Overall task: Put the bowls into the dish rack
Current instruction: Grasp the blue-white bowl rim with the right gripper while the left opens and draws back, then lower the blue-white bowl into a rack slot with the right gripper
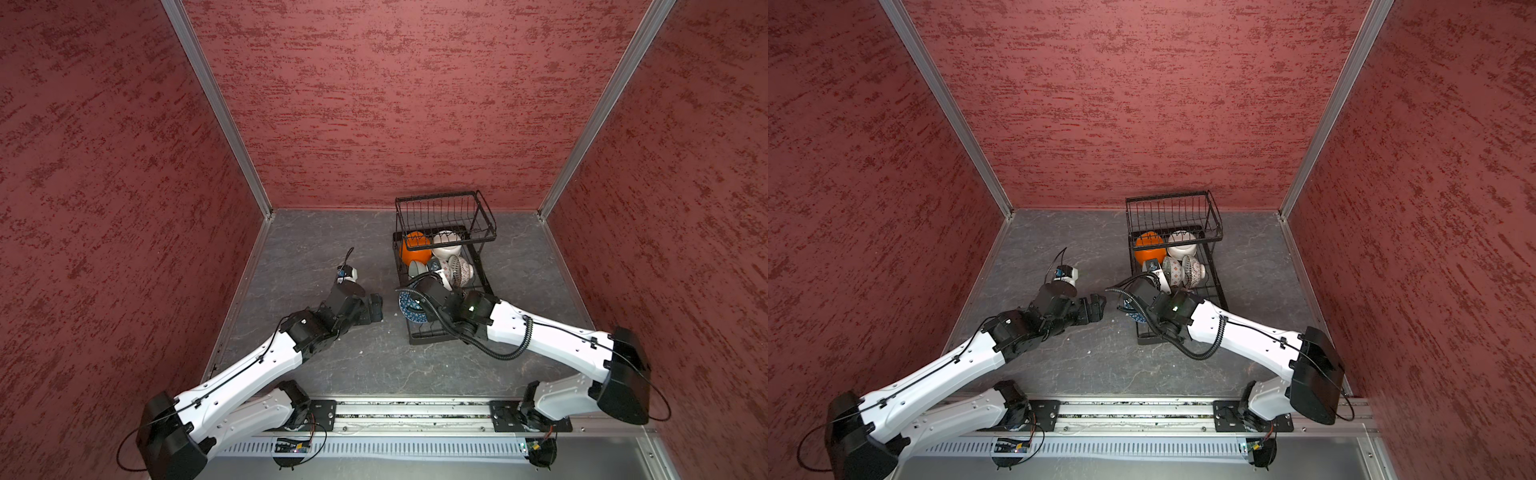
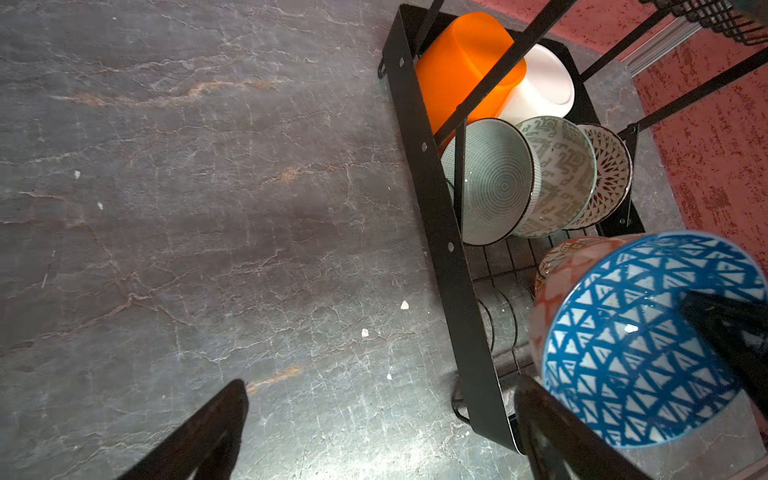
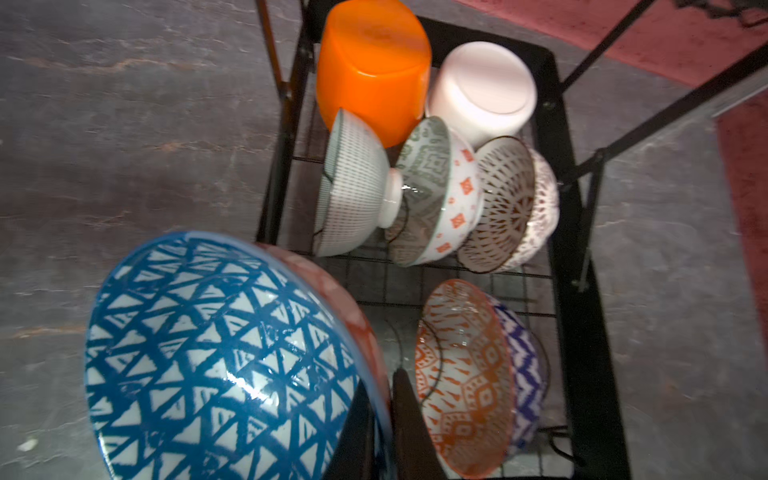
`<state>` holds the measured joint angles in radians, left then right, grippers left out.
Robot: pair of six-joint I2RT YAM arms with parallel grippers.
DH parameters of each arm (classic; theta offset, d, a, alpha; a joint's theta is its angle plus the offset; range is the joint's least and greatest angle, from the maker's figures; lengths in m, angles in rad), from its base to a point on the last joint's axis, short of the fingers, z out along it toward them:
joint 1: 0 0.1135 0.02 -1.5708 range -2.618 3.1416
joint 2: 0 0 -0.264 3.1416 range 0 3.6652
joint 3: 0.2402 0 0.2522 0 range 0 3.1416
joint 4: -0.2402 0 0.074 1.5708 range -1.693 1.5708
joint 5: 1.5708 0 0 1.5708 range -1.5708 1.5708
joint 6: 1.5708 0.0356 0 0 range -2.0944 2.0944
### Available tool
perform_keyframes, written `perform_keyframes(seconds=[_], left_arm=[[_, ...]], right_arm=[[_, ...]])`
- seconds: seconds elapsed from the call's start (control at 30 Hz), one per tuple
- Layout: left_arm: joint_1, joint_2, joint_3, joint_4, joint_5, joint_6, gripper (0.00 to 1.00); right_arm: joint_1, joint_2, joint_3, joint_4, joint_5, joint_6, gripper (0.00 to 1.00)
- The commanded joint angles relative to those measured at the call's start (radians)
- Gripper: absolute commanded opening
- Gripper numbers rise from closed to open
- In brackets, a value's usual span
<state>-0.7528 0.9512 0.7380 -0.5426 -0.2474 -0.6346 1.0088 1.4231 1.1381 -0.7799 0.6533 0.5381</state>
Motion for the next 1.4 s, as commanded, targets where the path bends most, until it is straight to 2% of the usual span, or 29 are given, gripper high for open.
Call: perform_keyframes(seconds=[0.0, 0.13, 0.33, 0.73, 1.37], left_arm=[[0.0, -0.027, -0.02, -0.003, -0.033, -0.008, 0.99], [0.004, -0.041, -0.026, -0.005, -0.055, -0.003, 0.99], [0.03, -0.061, -0.055, 0.029, -0.071, 0.001, 0.99], [0.165, -0.092, -0.132, 0.122, 0.018, 0.019, 0.99], [0.244, -0.097, -0.16, 0.148, 0.075, 0.051, 0.99]], right_arm=[[-0.013, -0.009, 0.033, -0.111, 0.173, 0.018, 0.0], [-0.021, 0.003, 0.019, -0.139, 0.232, -0.028, 0.0], [-0.023, 0.025, 0.027, -0.157, 0.249, -0.06, 0.0], [-0.02, 0.193, 0.094, -0.299, 0.307, -0.021, 0.0], [-0.016, 0.32, 0.145, -0.366, 0.365, 0.02, 0.0]])
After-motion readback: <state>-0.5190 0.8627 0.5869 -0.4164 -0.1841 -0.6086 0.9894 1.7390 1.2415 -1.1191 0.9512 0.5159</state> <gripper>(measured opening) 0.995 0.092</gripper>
